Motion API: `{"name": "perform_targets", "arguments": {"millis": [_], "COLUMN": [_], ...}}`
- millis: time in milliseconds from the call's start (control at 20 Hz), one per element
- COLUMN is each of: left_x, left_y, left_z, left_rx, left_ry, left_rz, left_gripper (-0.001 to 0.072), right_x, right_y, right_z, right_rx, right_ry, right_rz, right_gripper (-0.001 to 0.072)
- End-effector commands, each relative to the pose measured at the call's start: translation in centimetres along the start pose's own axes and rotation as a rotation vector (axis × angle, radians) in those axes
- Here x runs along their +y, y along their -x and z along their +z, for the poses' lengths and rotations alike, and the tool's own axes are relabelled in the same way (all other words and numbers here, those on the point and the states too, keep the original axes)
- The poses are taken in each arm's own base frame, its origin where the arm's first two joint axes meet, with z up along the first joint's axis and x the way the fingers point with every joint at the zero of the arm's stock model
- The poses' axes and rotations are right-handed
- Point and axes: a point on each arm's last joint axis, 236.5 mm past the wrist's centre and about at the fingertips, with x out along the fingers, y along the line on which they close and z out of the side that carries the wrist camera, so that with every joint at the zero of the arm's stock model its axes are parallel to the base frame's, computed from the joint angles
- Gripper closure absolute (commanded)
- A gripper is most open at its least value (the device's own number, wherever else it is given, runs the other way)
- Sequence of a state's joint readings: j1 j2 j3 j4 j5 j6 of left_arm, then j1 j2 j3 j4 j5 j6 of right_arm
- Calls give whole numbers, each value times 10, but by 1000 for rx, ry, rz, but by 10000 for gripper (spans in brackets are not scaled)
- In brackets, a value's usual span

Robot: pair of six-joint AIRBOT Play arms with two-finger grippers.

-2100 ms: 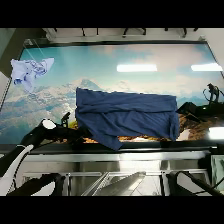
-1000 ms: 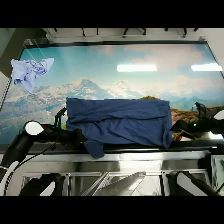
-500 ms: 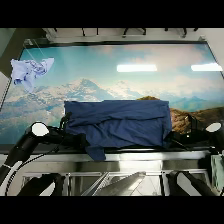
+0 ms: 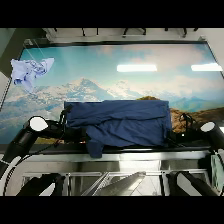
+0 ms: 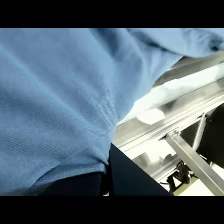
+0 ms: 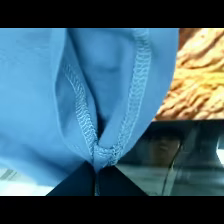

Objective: Fold the shirts.

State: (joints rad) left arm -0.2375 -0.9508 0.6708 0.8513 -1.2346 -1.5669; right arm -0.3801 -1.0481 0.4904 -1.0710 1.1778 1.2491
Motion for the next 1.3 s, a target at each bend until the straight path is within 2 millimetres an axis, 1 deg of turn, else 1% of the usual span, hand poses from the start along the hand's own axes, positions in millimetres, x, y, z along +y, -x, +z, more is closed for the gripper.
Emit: {"name": "perform_targets", "arguments": {"millis": [0,100,150,200,300,400,450,550,650,750,900,1000,1100,1200,1250], "left_x": [-3,9,17,22,27,26,29,30,30,33,37,43,48,52,54], "left_y": [9,14,20,26,44,62,69,71,63,55,46,44,44,39,35], "left_z": [-8,-29,-35,-37,-28,-8,5,25,42,67,113,140,163,178,183], "left_rx": [43,100,98,73,-14,-112,-152,-149,-107,-75,-65,-67,-75,-57,-33], "left_ry": [-40,-55,-59,-60,-69,-50,-30,-35,-63,-95,-105,-93,-82,-80,-76], "left_rz": [22,73,113,146,196,190,189,173,167,179,185,185,185,185,183], "left_gripper": [692,692,692,692,692,692,692,692,692,692,692,692,692,692,692], "right_x": [10,9,12,15,20,24,26,32,36,40,43,45,48,48,46], "right_y": [23,40,46,52,62,72,79,91,97,94,78,70,67,63,57], "right_z": [-19,-29,-30,-29,-25,-17,-9,13,37,61,93,117,141,163,169], "right_rx": [25,-5,-33,-67,-122,-160,-182,-236,-271,-269,-232,-226,-235,-240,-227], "right_ry": [70,54,49,54,67,67,73,85,85,86,90,97,110,112,106], "right_rz": [-16,-63,-68,-72,-78,-80,-83,-79,-66,-45,-33,-36,-40,-42,-42], "right_gripper": [696,696,696,696,696,696,697,696,696,696,696,695,696,695,695]}}
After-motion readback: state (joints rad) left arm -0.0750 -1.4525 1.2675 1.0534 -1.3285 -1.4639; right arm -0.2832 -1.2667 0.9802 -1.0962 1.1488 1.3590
